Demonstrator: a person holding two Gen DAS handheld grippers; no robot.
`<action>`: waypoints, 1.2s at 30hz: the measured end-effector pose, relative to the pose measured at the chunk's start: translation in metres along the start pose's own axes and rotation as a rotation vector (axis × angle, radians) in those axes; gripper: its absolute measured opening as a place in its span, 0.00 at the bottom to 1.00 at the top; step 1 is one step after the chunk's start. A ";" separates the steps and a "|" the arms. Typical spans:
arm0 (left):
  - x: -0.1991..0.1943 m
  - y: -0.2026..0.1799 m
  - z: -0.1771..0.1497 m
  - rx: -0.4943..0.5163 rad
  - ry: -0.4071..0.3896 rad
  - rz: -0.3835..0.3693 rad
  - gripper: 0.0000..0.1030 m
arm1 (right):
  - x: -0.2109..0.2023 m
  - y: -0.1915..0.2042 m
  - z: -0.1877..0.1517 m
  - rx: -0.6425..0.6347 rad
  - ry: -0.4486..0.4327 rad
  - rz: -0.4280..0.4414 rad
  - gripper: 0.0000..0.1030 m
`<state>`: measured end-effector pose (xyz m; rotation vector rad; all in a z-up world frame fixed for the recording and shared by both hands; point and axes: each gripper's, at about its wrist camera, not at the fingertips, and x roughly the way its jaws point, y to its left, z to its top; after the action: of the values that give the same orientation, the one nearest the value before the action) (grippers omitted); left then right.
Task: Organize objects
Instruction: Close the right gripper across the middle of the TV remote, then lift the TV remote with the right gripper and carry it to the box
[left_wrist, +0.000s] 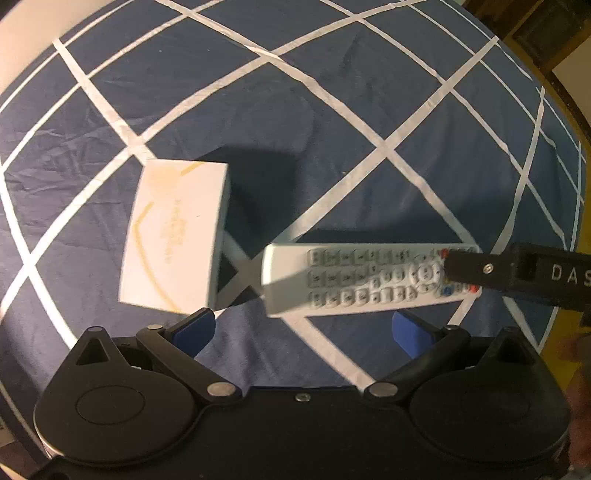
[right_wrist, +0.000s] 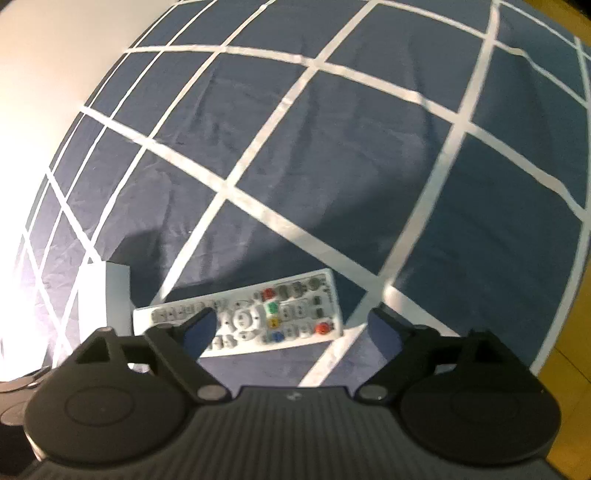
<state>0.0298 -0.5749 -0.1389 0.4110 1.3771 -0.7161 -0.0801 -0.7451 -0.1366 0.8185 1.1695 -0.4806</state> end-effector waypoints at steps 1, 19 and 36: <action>0.002 -0.001 0.002 -0.002 0.003 -0.003 1.00 | 0.002 0.001 0.002 -0.006 0.009 0.005 0.93; 0.029 -0.017 0.017 0.016 0.056 -0.029 1.00 | 0.034 0.009 0.015 -0.057 0.128 0.029 1.00; 0.029 -0.018 0.015 0.026 0.068 -0.023 0.99 | 0.032 0.020 0.016 -0.104 0.116 -0.027 0.89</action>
<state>0.0299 -0.6047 -0.1623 0.4434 1.4398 -0.7454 -0.0456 -0.7425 -0.1580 0.7499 1.3029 -0.3950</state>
